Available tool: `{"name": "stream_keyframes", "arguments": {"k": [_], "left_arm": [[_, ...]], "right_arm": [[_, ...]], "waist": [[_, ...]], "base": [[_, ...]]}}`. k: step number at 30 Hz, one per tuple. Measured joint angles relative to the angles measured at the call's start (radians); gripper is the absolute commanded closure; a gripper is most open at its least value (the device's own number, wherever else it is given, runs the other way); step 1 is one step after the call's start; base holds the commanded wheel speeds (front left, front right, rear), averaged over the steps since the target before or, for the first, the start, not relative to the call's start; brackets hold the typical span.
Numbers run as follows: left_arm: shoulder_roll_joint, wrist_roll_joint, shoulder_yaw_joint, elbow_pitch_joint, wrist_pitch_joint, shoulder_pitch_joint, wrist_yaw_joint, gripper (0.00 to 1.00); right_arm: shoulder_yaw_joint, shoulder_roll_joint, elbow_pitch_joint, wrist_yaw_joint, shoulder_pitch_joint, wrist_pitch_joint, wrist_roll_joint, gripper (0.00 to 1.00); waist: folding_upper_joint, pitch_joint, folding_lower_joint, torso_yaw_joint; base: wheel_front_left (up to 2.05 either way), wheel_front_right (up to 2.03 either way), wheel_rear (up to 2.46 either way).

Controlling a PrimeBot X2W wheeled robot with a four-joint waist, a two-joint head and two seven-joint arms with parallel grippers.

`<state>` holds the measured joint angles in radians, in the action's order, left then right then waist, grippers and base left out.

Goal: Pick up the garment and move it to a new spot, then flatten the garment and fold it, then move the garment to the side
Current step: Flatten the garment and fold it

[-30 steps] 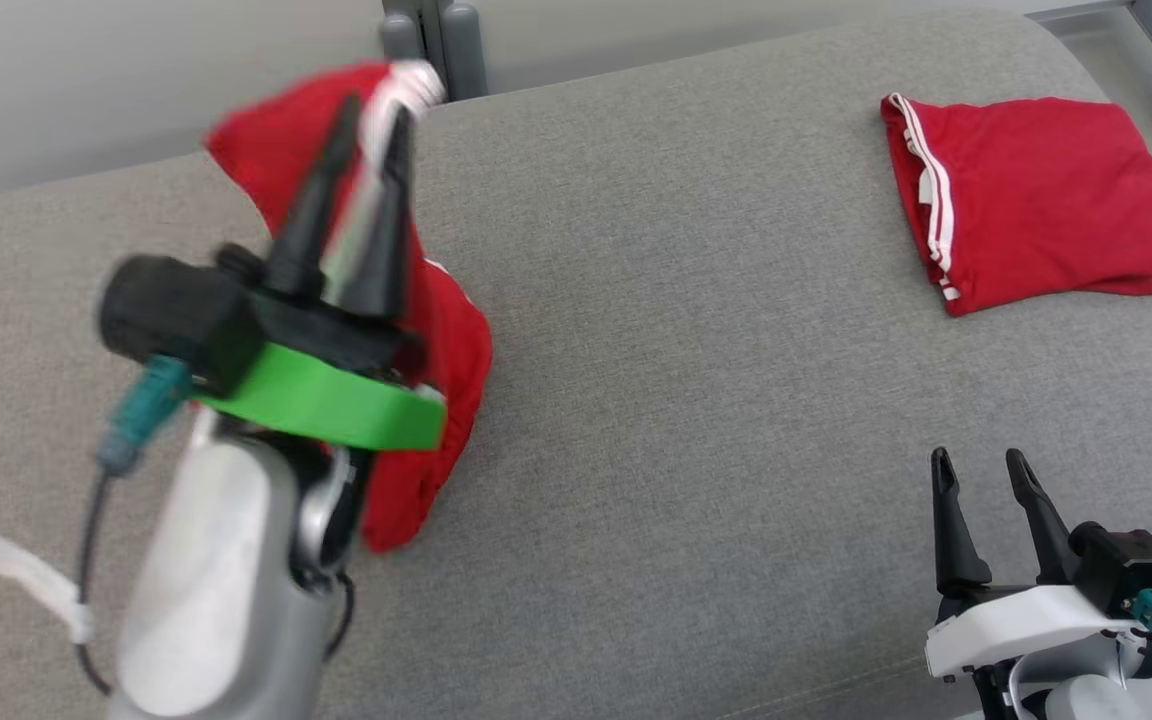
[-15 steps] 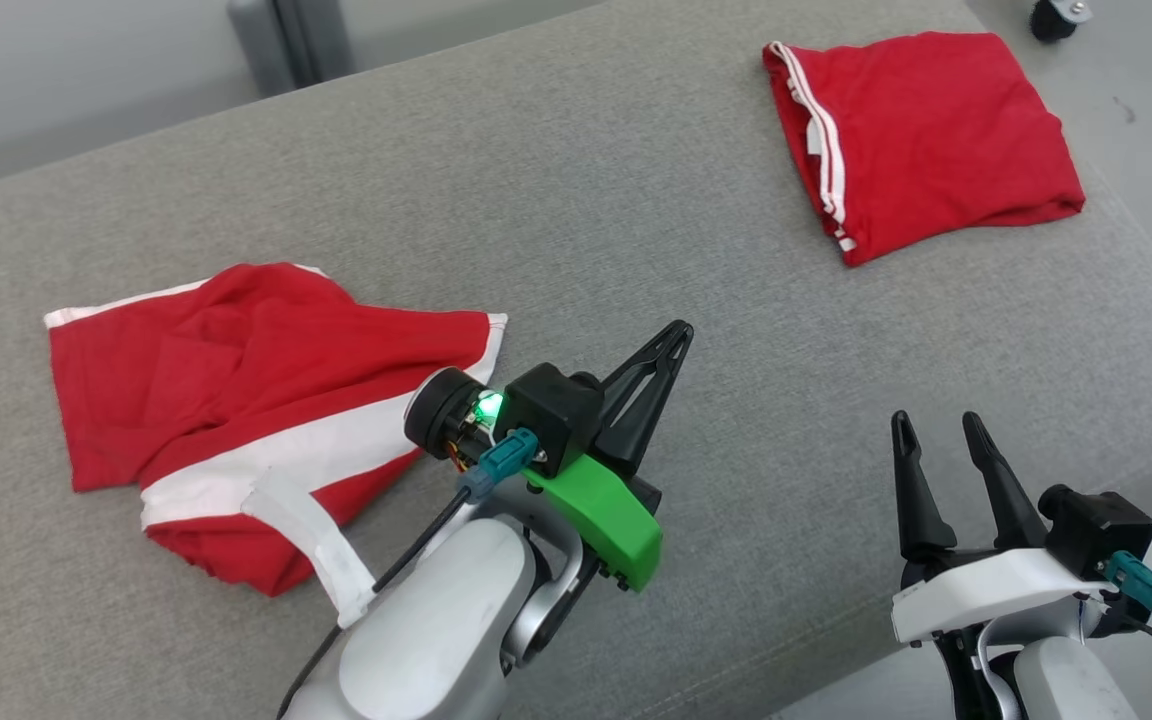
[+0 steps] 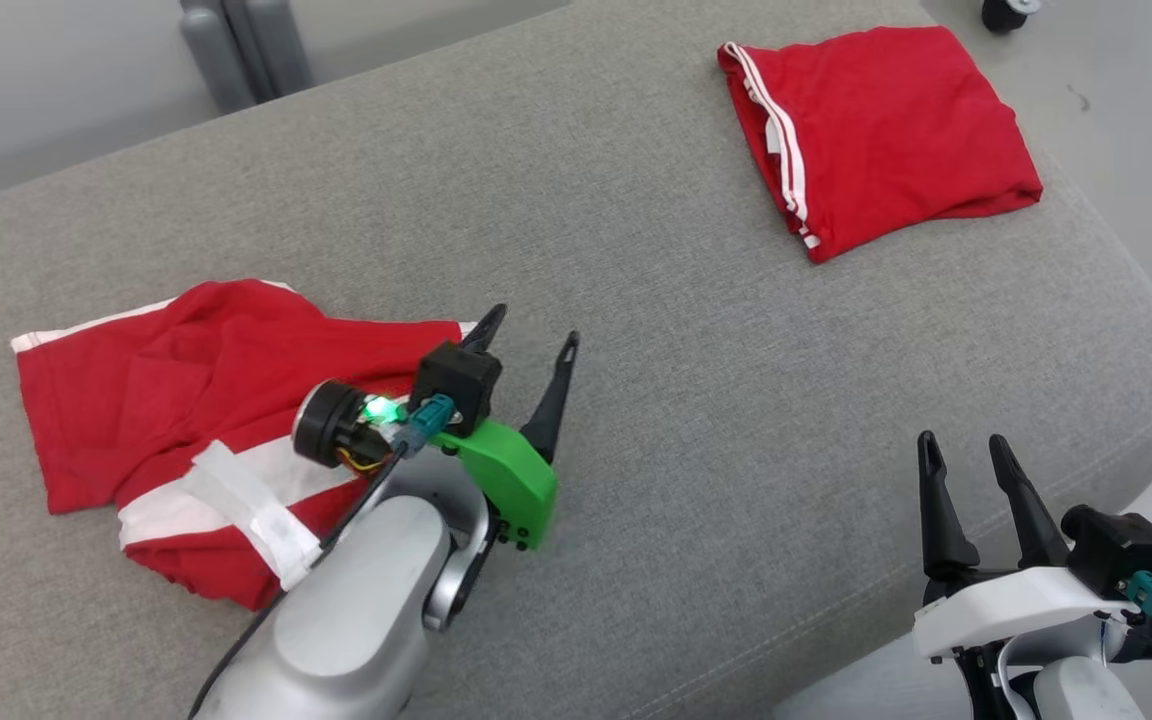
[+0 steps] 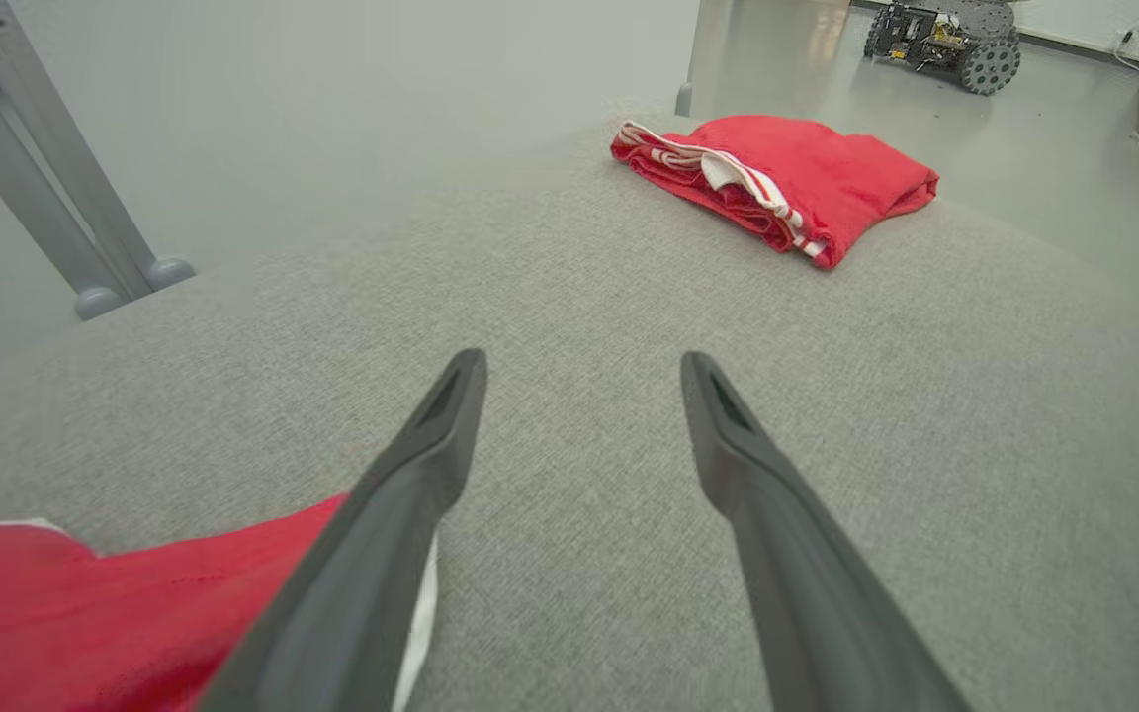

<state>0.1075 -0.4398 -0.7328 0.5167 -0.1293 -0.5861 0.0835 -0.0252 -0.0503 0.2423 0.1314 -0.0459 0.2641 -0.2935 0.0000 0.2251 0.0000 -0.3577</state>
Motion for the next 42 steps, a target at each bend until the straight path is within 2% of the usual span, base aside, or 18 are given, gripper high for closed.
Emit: {"name": "stream_keyframes", "arguments": {"k": [6, 13, 18, 19, 21, 22, 28, 33, 38, 42], "left_arm": [[0.045, -0.002, 0.006, 0.111, 0.069, -0.037, 0.011, 0.00], [0.022, 0.006, -0.058, 0.254, 0.179, -0.105, -0.067, 0.00], [0.002, 0.022, -0.086, 0.336, 0.191, -0.160, -0.081, 0.00], [0.000, 0.024, -0.091, 0.358, 0.197, -0.164, -0.084, 0.15], [0.000, 0.026, -0.098, 0.391, 0.199, -0.170, -0.094, 0.78], [0.000, 0.026, -0.101, 0.406, 0.199, -0.177, -0.101, 1.00], [-0.010, 0.016, -0.092, 0.440, 0.119, -0.195, -0.111, 1.00], [-0.042, 0.014, -0.111, 0.407, 0.046, -0.224, -0.130, 1.00], [-0.056, -0.009, -0.163, 0.327, 0.013, -0.229, -0.158, 1.00], [-0.058, -0.064, -0.249, 0.206, 0.018, -0.207, -0.148, 1.00]], "right_arm": [[0.009, 0.000, -0.005, 0.000, -0.002, 0.000, 0.011, 0.00], [0.020, 0.000, -0.007, 0.000, -0.026, 0.000, 0.018, 0.00], [0.021, 0.000, -0.005, 0.000, -0.026, 0.000, 0.021, 0.00], [0.022, 0.000, -0.004, 0.000, -0.026, 0.000, 0.021, 0.00], [0.026, 0.000, -0.002, 0.000, -0.026, 0.000, 0.019, 0.00], [0.027, 0.001, -0.002, 0.000, -0.026, 0.000, 0.017, 0.00], [0.017, 0.000, 0.002, 0.000, -0.025, 0.000, 0.014, 0.00], [0.011, 0.000, 0.002, 0.000, -0.023, 0.000, 0.012, 0.00], [0.019, 0.000, 0.002, 0.000, -0.024, 0.000, 0.006, 0.00], [0.026, 0.000, 0.005, 0.000, -0.027, 0.000, -0.002, 0.00]], "waist": [[0.0000, -0.013, 0.0000, 0.042], [0.0000, 0.007, 0.0000, 0.057], [0.0000, 0.023, 0.0000, 0.044], [0.0000, 0.025, 0.0000, 0.040], [0.0000, 0.027, 0.0000, 0.032], [0.0000, 0.028, 0.0000, 0.027], [0.0000, 0.028, 0.0000, 0.015], [0.0000, 0.024, 0.0000, 0.020], [0.0000, 0.025, 0.0000, 0.017], [0.0000, 0.029, 0.0000, 0.005]], "base": [[0.00, 0.00, 0.00], [0.00, 0.00, 0.00], [0.00, 0.00, 0.00], [0.00, 0.00, 0.00], [0.00, 0.00, 0.00], [0.00, 0.00, 0.00], [0.00, 0.00, 0.00], [0.00, 0.00, 0.00], [0.00, 0.00, 0.00], [0.00, 0.00, 0.00]]}}
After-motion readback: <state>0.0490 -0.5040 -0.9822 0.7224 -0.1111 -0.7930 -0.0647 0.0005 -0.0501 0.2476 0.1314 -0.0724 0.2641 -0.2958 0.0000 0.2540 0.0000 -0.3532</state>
